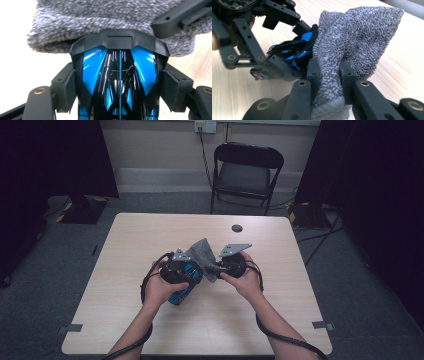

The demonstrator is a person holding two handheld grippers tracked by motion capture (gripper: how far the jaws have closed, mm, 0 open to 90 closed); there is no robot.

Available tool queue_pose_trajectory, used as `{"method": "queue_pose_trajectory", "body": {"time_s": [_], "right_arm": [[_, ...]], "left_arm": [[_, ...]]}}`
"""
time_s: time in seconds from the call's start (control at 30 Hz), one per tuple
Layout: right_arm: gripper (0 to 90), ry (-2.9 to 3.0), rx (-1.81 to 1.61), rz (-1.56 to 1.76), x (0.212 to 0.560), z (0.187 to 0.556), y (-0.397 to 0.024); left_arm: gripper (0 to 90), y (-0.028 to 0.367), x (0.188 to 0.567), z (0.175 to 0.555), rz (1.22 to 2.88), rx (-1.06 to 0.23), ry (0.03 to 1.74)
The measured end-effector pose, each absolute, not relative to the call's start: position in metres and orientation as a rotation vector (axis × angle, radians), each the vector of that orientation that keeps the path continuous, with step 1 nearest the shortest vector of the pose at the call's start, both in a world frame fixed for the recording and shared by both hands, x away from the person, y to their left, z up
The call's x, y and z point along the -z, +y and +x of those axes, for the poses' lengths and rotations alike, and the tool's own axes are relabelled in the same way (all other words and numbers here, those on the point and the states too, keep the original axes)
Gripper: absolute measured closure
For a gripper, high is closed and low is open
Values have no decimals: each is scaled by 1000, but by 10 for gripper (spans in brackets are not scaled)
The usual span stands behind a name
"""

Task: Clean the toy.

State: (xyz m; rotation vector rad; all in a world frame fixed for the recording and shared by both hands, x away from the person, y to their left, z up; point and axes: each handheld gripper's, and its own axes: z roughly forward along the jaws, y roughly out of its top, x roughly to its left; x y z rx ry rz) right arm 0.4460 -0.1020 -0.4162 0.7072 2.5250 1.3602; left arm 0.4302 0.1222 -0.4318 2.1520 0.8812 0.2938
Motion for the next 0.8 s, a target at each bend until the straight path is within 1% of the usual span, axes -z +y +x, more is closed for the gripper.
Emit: {"method": "queue_pose_trajectory", "body": {"time_s": [0.8], "right_arm": [[751, 2529, -1418, 661, 417, 429, -115]], "left_arm": [[256, 130, 429, 432, 2141, -334, 910]]}}
